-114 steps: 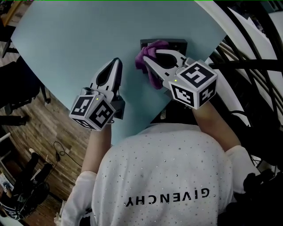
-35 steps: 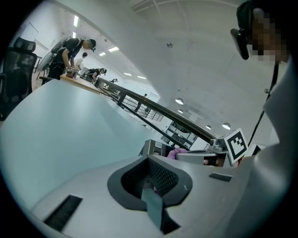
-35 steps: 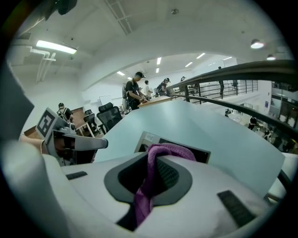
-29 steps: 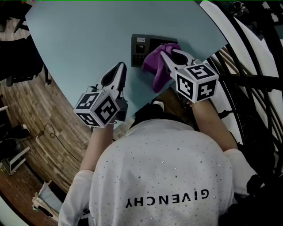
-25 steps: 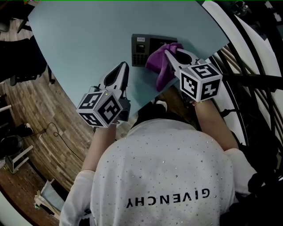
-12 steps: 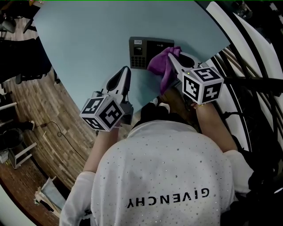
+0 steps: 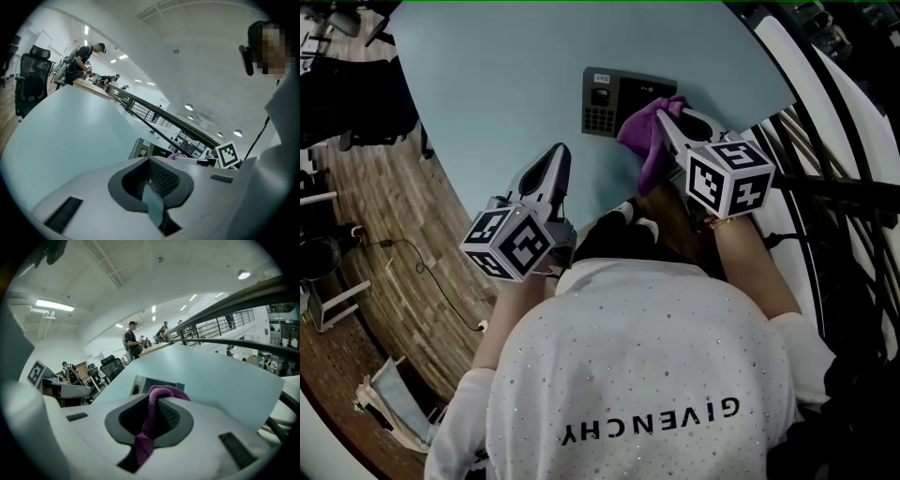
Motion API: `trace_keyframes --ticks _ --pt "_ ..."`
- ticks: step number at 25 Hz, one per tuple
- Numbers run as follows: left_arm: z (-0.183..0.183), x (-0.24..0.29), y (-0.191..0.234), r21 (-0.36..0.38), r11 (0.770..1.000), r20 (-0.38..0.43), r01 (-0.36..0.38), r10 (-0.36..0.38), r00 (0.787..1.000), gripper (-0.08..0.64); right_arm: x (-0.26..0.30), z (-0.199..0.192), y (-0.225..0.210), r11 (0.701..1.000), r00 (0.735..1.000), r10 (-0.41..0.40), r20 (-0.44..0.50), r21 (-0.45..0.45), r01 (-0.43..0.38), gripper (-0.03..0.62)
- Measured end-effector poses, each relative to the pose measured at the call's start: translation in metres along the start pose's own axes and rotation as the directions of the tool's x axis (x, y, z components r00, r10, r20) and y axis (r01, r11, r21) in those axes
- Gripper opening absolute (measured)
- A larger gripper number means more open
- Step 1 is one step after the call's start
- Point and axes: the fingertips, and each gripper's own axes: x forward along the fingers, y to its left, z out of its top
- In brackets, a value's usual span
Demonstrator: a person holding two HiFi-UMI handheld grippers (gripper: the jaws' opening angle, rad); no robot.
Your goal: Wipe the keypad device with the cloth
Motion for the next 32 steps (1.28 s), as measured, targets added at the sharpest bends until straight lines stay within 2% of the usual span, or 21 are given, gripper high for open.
trace_keyframes --ticks 4,8,15,20,25,32 --pt "0.0 -0.011 0.006 0.005 1.0 -0.004 0.01 -0.01 1.0 0.002 0.014 -0.001 0.031 0.997 0.998 0.063 -0.017 -0.046 -0.064 0.025" --pt "0.009 -0.009 0.011 -0.008 0.999 0.008 0.037 -0.037 0.999 0.002 0.026 -0.002 0.054 0.992 0.994 0.093 -0.051 -0.086 -0.097 0.026" --pt "0.021 0.004 0.019 -0.013 0.994 -0.03 0.106 -0.107 0.994 0.002 0.069 -0.001 0.074 0.991 0.989 0.111 -0.096 -0.07 -0.118 0.026" --pt "0.017 -0.001 0.031 -0.013 0.995 -0.056 0.102 -0.103 0.993 0.002 0.09 -0.003 0.081 0.99 0.987 0.115 -0.111 -0.066 -0.123 0.026" --pt "0.02 -0.008 0.048 -0.034 0.997 -0.041 0.074 -0.075 0.996 0.002 0.099 -0.002 0.083 0.991 0.988 0.11 -0.11 -0.069 -0.118 0.026" --pt "0.022 -0.011 0.047 -0.045 0.996 -0.032 0.081 -0.083 0.996 0.002 0.093 -0.001 0.082 0.992 0.989 0.102 -0.105 -0.066 -0.11 0.026"
